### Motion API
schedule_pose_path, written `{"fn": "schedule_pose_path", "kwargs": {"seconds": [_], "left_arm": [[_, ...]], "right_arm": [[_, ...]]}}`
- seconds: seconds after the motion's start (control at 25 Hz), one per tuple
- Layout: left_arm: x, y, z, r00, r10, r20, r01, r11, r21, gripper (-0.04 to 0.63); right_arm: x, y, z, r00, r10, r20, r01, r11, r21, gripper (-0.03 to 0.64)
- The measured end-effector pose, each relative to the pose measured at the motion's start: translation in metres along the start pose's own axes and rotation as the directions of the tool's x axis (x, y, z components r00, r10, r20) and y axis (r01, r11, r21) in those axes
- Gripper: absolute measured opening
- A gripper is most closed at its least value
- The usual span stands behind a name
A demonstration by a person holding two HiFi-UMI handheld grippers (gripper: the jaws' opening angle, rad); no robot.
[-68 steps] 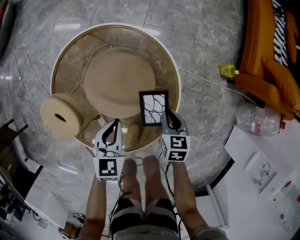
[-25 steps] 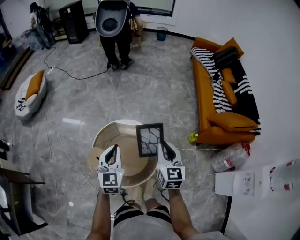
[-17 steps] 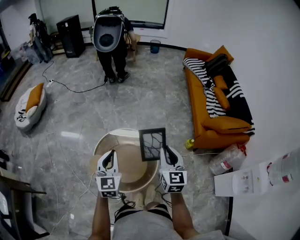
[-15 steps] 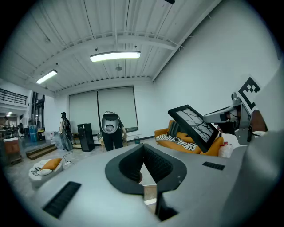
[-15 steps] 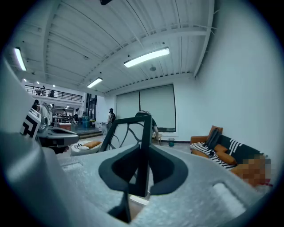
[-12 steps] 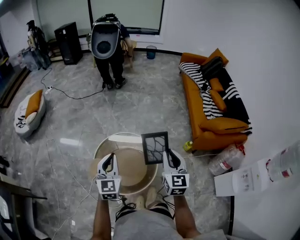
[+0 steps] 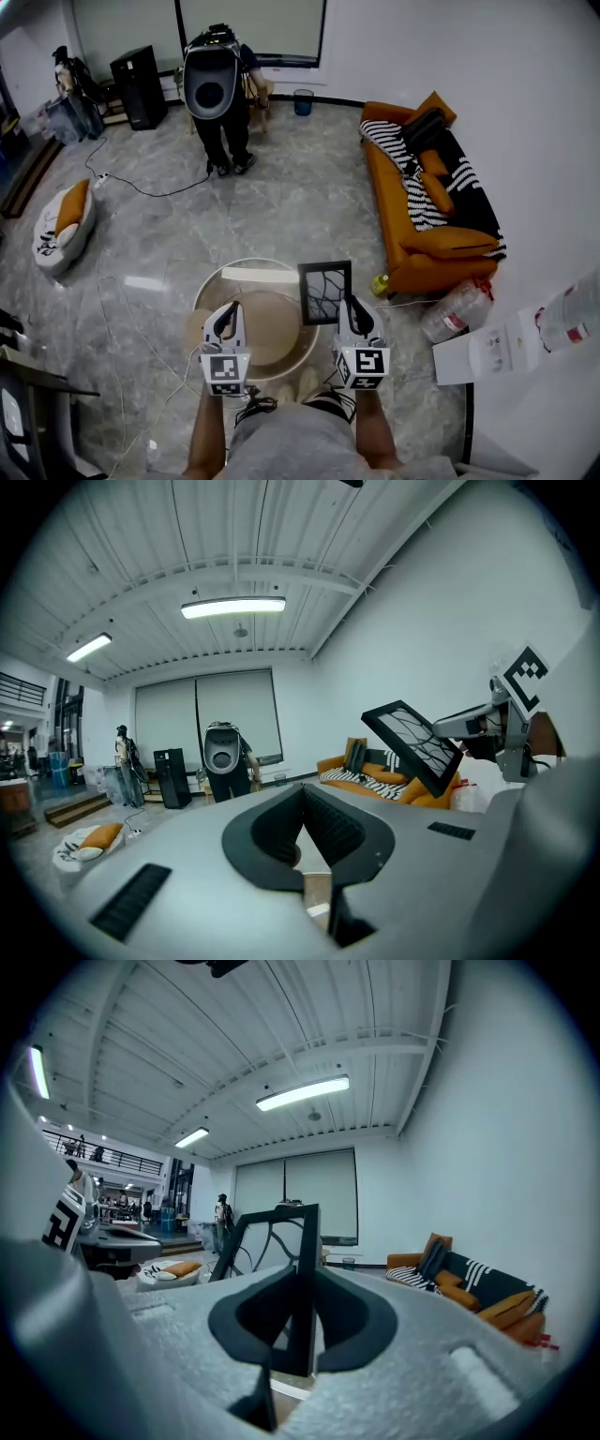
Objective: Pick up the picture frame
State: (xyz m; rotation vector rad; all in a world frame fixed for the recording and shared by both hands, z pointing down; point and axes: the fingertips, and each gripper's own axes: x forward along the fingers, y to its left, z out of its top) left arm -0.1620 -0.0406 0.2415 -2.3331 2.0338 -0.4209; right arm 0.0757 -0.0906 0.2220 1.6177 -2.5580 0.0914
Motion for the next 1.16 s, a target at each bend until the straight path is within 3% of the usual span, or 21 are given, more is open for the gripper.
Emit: {"fn": "schedule_pose_path", "kwargs": {"seconds": [1.16], "left_arm": [[0.0085,-0.0066,-0.0021,1.000,-0.011,-0.003,0.011,1.000,-0.027,0.017]], "right_arm": [[0.0019,-0.0050,-0.0025,1.000,-0.005,0.003,0.005,1.000,-0.009,0.063]]}}
